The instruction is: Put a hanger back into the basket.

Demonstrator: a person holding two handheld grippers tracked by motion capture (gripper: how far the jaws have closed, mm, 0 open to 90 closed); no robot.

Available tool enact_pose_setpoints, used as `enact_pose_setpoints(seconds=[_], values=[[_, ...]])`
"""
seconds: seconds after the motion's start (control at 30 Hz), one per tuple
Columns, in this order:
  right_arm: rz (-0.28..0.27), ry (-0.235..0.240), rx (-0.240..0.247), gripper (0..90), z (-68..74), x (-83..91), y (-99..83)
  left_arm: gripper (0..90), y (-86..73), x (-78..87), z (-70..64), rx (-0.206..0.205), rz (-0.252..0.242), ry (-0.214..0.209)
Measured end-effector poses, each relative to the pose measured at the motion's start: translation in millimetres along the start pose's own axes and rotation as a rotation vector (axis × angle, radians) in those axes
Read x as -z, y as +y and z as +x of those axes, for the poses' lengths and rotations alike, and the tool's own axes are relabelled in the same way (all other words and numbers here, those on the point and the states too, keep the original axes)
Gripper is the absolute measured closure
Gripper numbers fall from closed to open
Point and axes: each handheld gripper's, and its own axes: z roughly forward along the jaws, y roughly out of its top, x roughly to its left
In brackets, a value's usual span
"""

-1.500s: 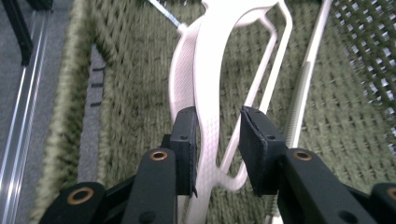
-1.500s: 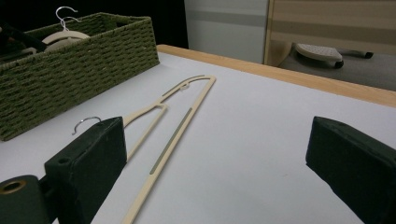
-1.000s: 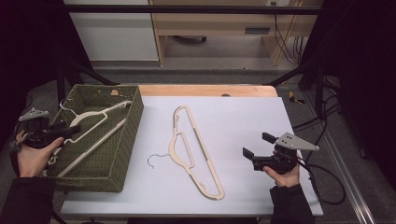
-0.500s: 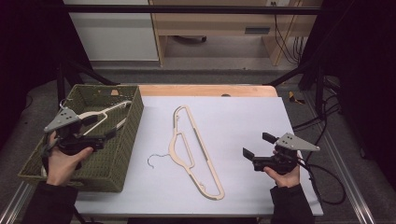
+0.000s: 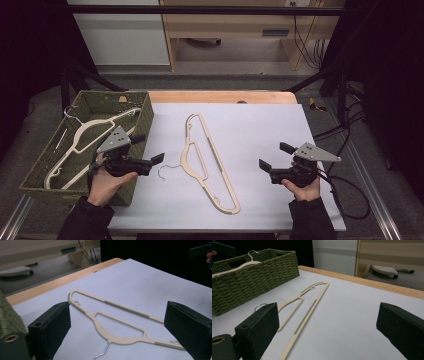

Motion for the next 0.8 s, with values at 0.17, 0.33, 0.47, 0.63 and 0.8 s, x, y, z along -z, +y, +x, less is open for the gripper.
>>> enact_pose_setpoints(seconds=[0.17, 0.33, 0.47, 0.63, 0.8], values=[[0.003, 0.008, -0.003, 5.0, 1.0, 0.2, -0.5, 7.7, -4.4, -16.0, -8.7, -0.008, 0.037, -0.022], [0.004, 0.006, -0.002, 5.1, 1.6, -0.2, -0.7, 8.7, -10.6, -33.7, -13.6, -0.025, 0.1, -0.029], [0.0, 0.015, -0.001, 5.4, 2.3, 0.1, -1.0, 10.3, -19.2, -48.4, -12.1, -0.011, 0.155, -0.025], [0.006, 0.022, 0.0, 5.6, 3.6, -1.9, -1.9, 14.2, -35.8, -70.9, -13.3, -0.01, 0.225, 0.007], [0.007, 0.023, -0.001, 5.8, 3.7, -1.9, -2.0, 16.2, -48.6, -88.0, -14.7, -0.009, 0.291, -0.004]])
